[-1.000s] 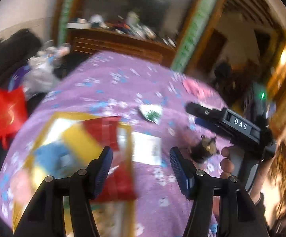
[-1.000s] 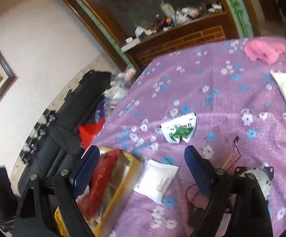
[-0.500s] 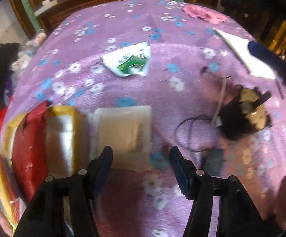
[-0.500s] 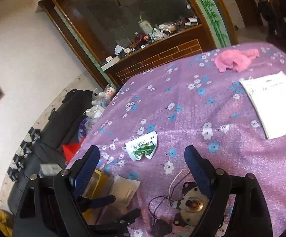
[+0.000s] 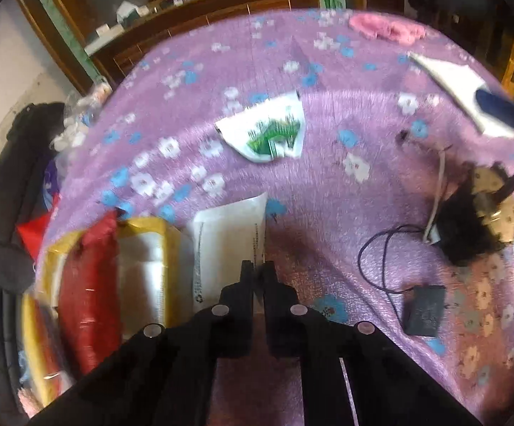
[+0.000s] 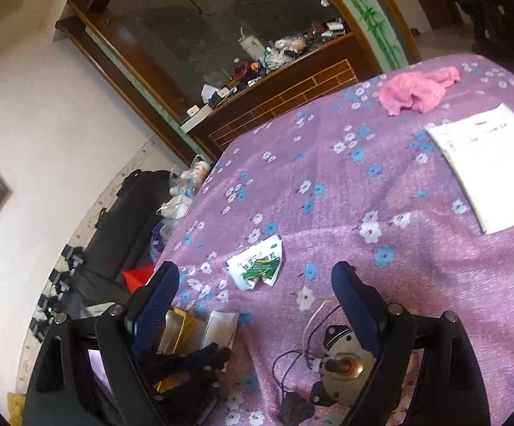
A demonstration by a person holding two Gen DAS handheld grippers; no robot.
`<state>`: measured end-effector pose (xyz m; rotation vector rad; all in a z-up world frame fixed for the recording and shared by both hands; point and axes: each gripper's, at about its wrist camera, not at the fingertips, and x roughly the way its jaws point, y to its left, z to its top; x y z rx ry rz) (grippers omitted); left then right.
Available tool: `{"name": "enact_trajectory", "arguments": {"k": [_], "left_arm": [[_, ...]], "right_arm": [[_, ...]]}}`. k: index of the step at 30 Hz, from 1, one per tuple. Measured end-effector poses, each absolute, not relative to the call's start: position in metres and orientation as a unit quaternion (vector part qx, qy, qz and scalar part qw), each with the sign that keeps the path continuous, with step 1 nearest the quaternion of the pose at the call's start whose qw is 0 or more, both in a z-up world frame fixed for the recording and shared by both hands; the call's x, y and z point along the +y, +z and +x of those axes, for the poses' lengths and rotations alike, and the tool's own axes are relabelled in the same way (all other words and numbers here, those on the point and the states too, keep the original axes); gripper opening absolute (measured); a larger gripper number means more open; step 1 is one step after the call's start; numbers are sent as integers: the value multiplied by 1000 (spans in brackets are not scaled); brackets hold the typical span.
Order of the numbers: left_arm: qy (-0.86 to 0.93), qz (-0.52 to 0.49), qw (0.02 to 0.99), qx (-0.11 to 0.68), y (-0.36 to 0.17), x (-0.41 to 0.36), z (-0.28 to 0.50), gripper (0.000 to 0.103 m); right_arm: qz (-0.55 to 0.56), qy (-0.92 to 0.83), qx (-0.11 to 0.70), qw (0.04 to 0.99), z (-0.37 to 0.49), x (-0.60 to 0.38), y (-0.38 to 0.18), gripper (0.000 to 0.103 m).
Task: Organize soft objects
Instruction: 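Grasp the white sachet with the left gripper while the right grasps the green-printed sachet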
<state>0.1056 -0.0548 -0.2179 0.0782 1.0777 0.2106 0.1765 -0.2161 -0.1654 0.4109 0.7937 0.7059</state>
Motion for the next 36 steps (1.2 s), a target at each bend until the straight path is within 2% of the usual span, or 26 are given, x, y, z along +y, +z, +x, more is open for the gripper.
{"name": "enact_trajectory", "arguments": {"k": [3, 9, 13, 18, 21, 24, 26, 28, 30, 32, 33, 35, 36], "left_arm": [[103, 25, 872, 478, -193, -45, 88, 0], [35, -152, 894, 420, -154, 11, 35, 0], [12, -218, 895, 389, -147, 27, 2, 0], [18, -256, 900, 352, -137, 43, -41, 0], [14, -277, 902, 330, -132, 61, -58, 0], [10, -279, 907, 314, -127, 73, -72, 0], [9, -280, 910, 306, -124, 81, -85, 0], [13, -282, 911, 300, -124, 89, -95, 0], [17, -277, 913, 300, -126, 93, -100, 0], [19, -277, 912, 303, -129, 96, -102, 0], [20, -277, 912, 303, -131, 97, -103, 0], [22, -279, 911, 302, -132, 98, -106, 0], [22, -279, 911, 302, -132, 98, -106, 0]], "right_arm": [[198, 338, 387, 835, 179, -214, -170, 87], [204, 357, 400, 819, 177, -208, -175, 87], [188, 368, 407, 814, 172, -197, -175, 88], [146, 333, 439, 821, 172, -160, -163, 87], [71, 305, 432, 846, 174, -114, -149, 87], [47, 274, 444, 852, 197, -85, -162, 87], [45, 237, 467, 850, 222, -75, -184, 81], [40, 217, 496, 840, 240, -67, -208, 59], [22, 205, 510, 835, 244, -58, -225, 55], [-18, 191, 480, 856, 237, -48, -227, 50], [-32, 179, 475, 861, 235, -46, -227, 36], [-25, 180, 472, 863, 230, -50, -224, 29], [-18, 188, 474, 860, 226, -54, -222, 18]]}}
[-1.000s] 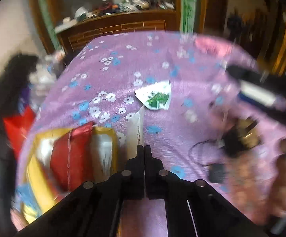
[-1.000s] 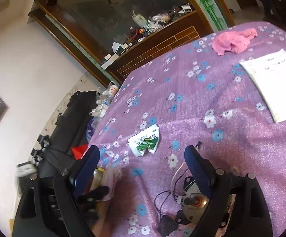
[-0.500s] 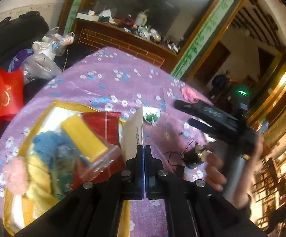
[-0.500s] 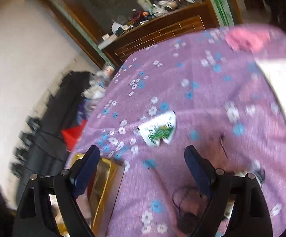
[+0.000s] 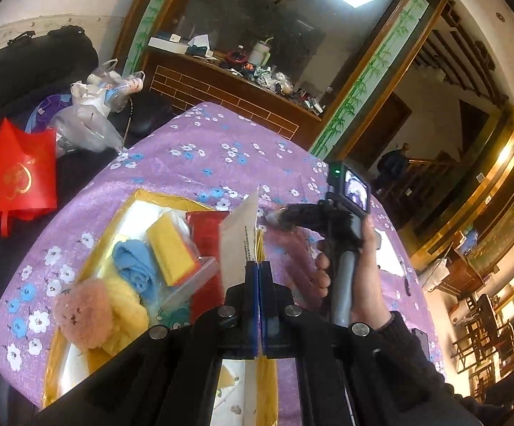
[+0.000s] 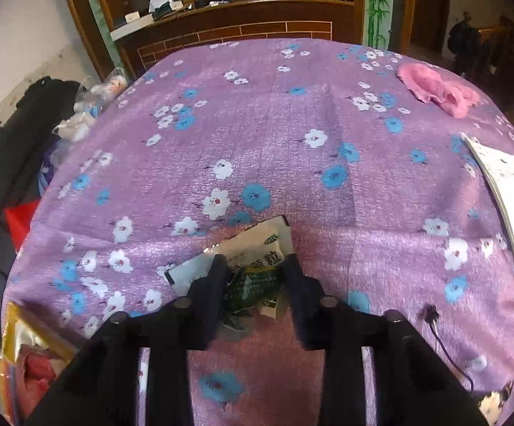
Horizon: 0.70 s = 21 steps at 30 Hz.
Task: Organize soft objects
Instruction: 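Grasp the white sachet with the left gripper while the right grasps the green-printed sachet, then drop the white and green-printed sachets into the box, opening both grippers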
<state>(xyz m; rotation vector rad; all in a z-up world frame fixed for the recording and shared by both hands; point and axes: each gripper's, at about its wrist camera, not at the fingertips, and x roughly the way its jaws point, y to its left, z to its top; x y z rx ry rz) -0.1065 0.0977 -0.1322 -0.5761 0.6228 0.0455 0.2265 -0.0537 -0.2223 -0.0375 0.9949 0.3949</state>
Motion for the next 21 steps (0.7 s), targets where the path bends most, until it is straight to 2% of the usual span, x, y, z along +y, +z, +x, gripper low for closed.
{"name": "enact_trajectory", "arguments": {"k": [12, 21], "left_arm": [[40, -267, 916, 297, -129, 77, -125, 0], [77, -232, 923, 298, -118, 63, -172, 0]], "right_arm": [[-17, 238, 398, 886, 132, -95, -161, 17], [52, 404, 378, 831, 19, -125, -139, 17]]}}
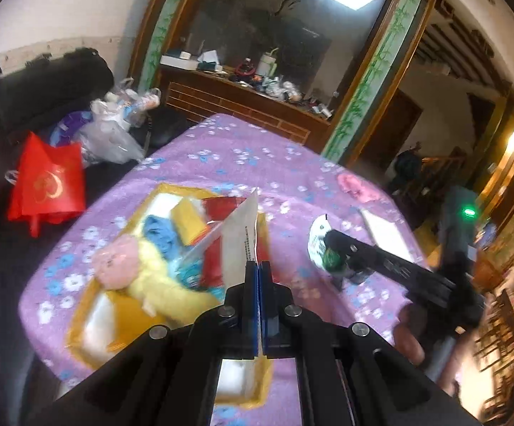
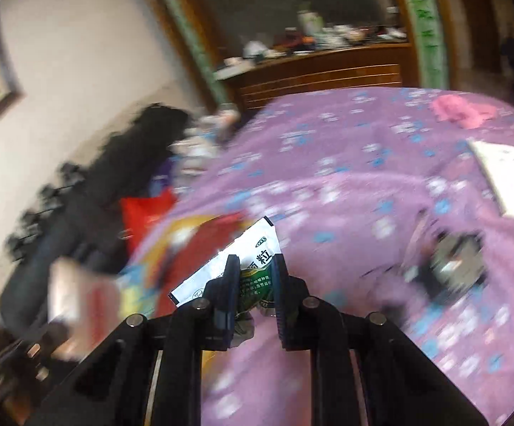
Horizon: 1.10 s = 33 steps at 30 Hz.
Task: Organize soft objects
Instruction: 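Drop the white and green-printed sachets into the box, opening both grippers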
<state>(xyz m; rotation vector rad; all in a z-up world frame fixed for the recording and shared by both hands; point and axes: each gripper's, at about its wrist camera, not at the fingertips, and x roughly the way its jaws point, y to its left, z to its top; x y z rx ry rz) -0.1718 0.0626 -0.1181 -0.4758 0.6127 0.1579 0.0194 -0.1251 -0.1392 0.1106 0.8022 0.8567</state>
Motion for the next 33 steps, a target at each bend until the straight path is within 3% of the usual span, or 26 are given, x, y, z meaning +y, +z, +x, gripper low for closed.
{"name": "enact_trajectory", "arguments": {"k": [8, 15, 17, 19, 20, 21, 24, 27, 33], "left_arm": [[125, -200, 909, 342, -153, 67, -184, 0], [73, -257, 886, 379, -187, 73, -167, 1], [69, -254, 890, 371, -181, 68, -162, 3], [65, -244, 899, 359, -173, 62, -159, 24], [65, -242, 901, 353, -171, 59, -160, 58], [82, -239, 908, 335, -168, 57, -164, 84], [100, -226, 922, 298, -161, 49, -173, 96], [119, -203, 926, 295, -159, 42, -173, 98], [157, -176, 919, 317, -159, 40, -171, 100]], "right_arm": [[-19, 473, 369, 800, -47, -80, -163, 18], [-33, 460, 399, 793, -52, -66, -193, 19], [-34, 461, 391, 796, -57, -72, -191, 25], [-42, 445, 370, 815, -60, -83, -185, 40], [-43, 441, 367, 818, -60, -88, -184, 51], [-36, 433, 366, 823, -60, -94, -184, 62], [-14, 437, 367, 821, -59, -112, -181, 66], [-22, 413, 353, 839, -62, -122, -176, 74], [3, 410, 379, 830, -56, -135, -180, 74]]}}
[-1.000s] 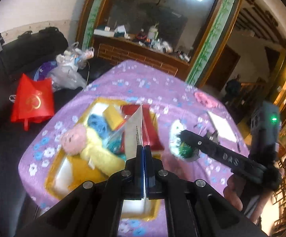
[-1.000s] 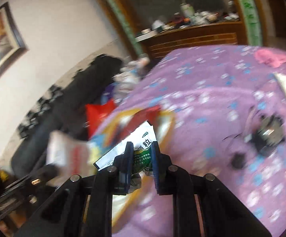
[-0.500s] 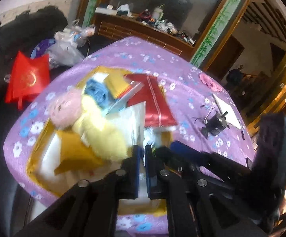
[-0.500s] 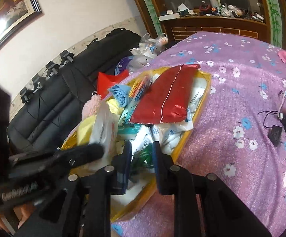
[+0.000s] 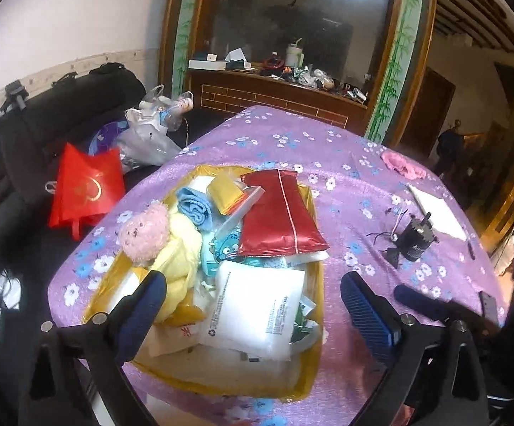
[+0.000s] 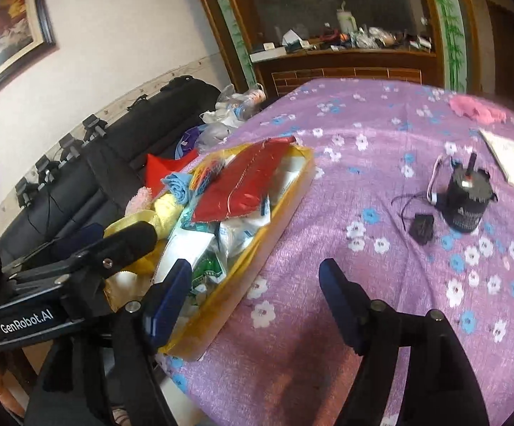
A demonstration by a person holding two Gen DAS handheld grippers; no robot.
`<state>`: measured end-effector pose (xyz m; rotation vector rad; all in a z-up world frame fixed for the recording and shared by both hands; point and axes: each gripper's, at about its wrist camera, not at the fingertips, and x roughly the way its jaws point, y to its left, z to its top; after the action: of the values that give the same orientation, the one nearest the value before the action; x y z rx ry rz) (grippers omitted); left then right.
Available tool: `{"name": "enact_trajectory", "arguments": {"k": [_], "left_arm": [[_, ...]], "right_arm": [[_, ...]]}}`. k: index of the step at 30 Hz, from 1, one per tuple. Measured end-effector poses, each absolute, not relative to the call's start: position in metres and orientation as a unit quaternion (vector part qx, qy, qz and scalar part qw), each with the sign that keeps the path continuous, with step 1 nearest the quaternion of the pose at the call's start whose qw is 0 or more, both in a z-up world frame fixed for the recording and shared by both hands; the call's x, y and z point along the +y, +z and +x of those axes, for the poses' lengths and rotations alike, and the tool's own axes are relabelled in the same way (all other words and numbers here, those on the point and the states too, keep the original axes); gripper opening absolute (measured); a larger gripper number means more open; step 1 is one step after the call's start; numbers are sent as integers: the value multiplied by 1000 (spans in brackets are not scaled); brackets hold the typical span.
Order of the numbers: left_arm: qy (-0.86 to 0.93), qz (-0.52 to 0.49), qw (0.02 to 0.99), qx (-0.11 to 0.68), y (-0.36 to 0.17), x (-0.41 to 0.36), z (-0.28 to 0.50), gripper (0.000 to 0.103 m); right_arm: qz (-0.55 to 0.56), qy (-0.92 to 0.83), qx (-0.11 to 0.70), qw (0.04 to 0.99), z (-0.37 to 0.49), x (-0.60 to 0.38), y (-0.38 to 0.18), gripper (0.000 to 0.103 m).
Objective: Organize soft objects
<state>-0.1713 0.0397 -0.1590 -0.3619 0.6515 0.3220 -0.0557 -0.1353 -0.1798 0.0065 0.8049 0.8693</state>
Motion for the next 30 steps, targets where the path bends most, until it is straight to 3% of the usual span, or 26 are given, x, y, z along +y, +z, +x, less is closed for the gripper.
{"name": "enact_trajectory", "arguments": {"k": [8, 18, 26, 30], "left_arm": [[201, -187, 913, 301, -156, 49, -189, 102], [264, -144, 913, 276, -154, 43, -196, 102], [262, -137, 903, 311, -165, 49, -191, 102], [272, -141, 897, 318, -170, 56, -187, 102]], "right_arm": [[67, 436, 439, 783, -45, -140, -191, 74], [60, 377, 443, 811, -36, -144, -197, 74], [49, 385, 422, 819, -41, -139, -192, 74], [52, 394, 405, 823, -45, -136, -185, 82]]}}
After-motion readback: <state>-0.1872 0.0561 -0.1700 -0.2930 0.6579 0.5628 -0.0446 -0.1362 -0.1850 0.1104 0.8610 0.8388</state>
